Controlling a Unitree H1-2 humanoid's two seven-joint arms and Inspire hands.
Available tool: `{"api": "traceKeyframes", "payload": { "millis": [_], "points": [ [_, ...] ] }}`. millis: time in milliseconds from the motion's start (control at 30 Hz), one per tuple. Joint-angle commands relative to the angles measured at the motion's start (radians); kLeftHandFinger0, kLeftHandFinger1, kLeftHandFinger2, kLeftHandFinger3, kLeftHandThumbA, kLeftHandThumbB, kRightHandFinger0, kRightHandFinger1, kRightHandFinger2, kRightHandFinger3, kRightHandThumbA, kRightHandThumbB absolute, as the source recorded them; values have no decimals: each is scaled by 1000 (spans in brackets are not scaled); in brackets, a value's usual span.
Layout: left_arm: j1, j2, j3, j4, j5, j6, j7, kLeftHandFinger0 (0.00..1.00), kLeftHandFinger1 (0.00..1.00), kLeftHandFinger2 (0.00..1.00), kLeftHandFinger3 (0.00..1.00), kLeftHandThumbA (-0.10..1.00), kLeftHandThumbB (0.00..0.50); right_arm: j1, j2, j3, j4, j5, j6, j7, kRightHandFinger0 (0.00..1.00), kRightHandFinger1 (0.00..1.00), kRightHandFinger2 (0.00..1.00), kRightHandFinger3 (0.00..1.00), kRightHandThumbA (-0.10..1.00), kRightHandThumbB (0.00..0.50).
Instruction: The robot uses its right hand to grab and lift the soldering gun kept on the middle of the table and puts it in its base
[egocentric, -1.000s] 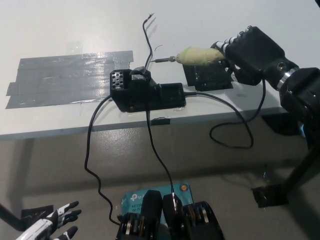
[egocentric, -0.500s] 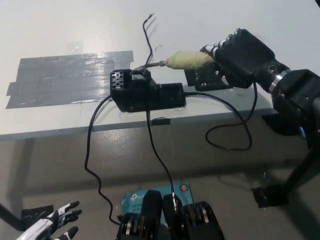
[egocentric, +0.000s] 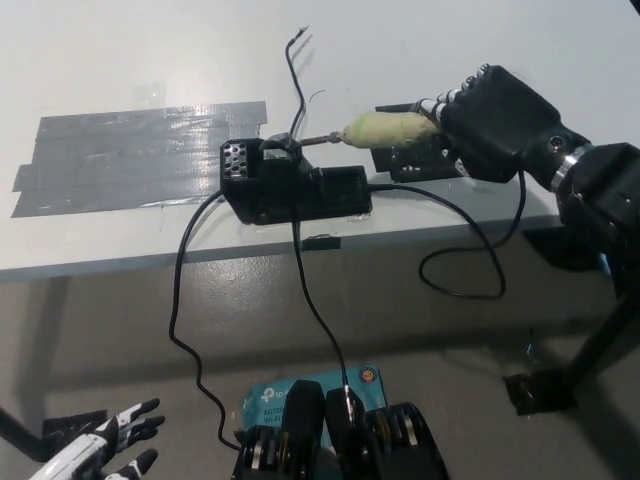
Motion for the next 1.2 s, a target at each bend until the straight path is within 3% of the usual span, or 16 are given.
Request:
{"api": "traceKeyframes", "payload": {
  "millis": [0, 67, 100, 167, 200, 233, 267, 333, 400, 500, 833, 867, 967, 1033, 1100, 1167],
  "points": [
    [-6, 26, -3, -26, -2, 7, -13, 1000, 1000, 1000, 1000, 607, 239, -17, -10, -17, -31, -7, 26, 13, 0, 129, 432, 132, -4, 0],
    [-7, 23, -6, -24, -1, -4, -15, 1000, 1000, 1000, 1000, 599, 227, -13, -3, -14, -20, -19, 42, 18, 0, 131, 437, 88, -51, 69],
    [-7, 23, -5, -26, -8, -1, -17, 1000, 1000, 1000, 1000, 597, 225, -10, 10, -16, -13, -18, 54, 19, 0, 97, 416, 50, -80, 151],
    [-6, 24, -8, -30, 2, -5, -15, 1000, 1000, 1000, 1000, 615, 232, -9, 17, -15, -7, -20, 55, 10, 0, 57, 388, 20, -99, 185],
    [-6, 25, -10, -31, 6, -7, -14, 1000, 1000, 1000, 1000, 618, 231, -9, 19, -15, -5, -21, 55, 7, 0, 53, 386, 18, -100, 184],
    [-7, 26, -12, -33, 5, -4, -17, 1000, 1000, 1000, 1000, 615, 219, -11, 23, -12, -6, -29, 60, 5, 0, 44, 384, 3, -100, 115],
    [-8, 25, -12, -35, 2, 2, -17, 1000, 1000, 1000, 1000, 610, 219, -13, 25, -10, -6, -35, 67, 10, 0, 42, 384, 2, -100, 107],
    [-8, 26, -12, -36, 2, 1, -18, 1000, 1000, 1000, 1000, 606, 217, -21, 36, -5, -1, -43, 80, 25, 0, 46, 428, 24, -100, 22],
    [-8, 26, -12, -38, 2, 12, -16, 1000, 1000, 1000, 1000, 621, 243, -29, 46, -3, 7, -43, 76, 13, 0, 3, 390, 28, -100, 3],
    [-2, 25, -15, -40, 6, 14, -15, 1000, 1000, 1000, 1000, 633, 246, -32, 53, -1, -1, -45, 74, 11, 0, 0, 361, 75, -100, 41],
    [3, 25, -24, -44, 13, -6, -19, 1000, 1000, 1000, 1000, 643, 218, -82, 41, 43, 32, -97, -3, -104, 0, 0, 258, 31, -62, 188],
    [3, 26, -24, -44, 14, -1, -18, 1000, 1000, 1000, 1000, 650, 232, -89, 34, 50, 34, -105, -13, -112, 0, 0, 234, 45, -64, 233],
    [1, 27, -25, -44, 13, 8, -20, 1000, 1000, 1000, 1000, 663, 240, -117, 10, 75, 37, -118, -45, -89, 0, 0, 250, 173, -90, 267],
    [1, 28, -25, -44, 13, 6, -21, 1000, 1000, 1000, 1000, 666, 239, -120, 8, 78, 39, -118, -48, -85, 0, 0, 246, 192, -87, 269],
    [3, 28, -22, -53, 10, 27, -17, 1000, 1000, 1000, 1000, 673, 262, -144, 1, 86, 61, -125, -70, -99, 0, 0, 227, 87, -100, 236],
    [3, 31, -25, -50, 17, 17, -20, 1000, 1000, 1000, 1000, 680, 249, -166, 0, 93, 93, -128, -87, -125, 0, 0, 229, 120, -100, 228]
  ]
}}
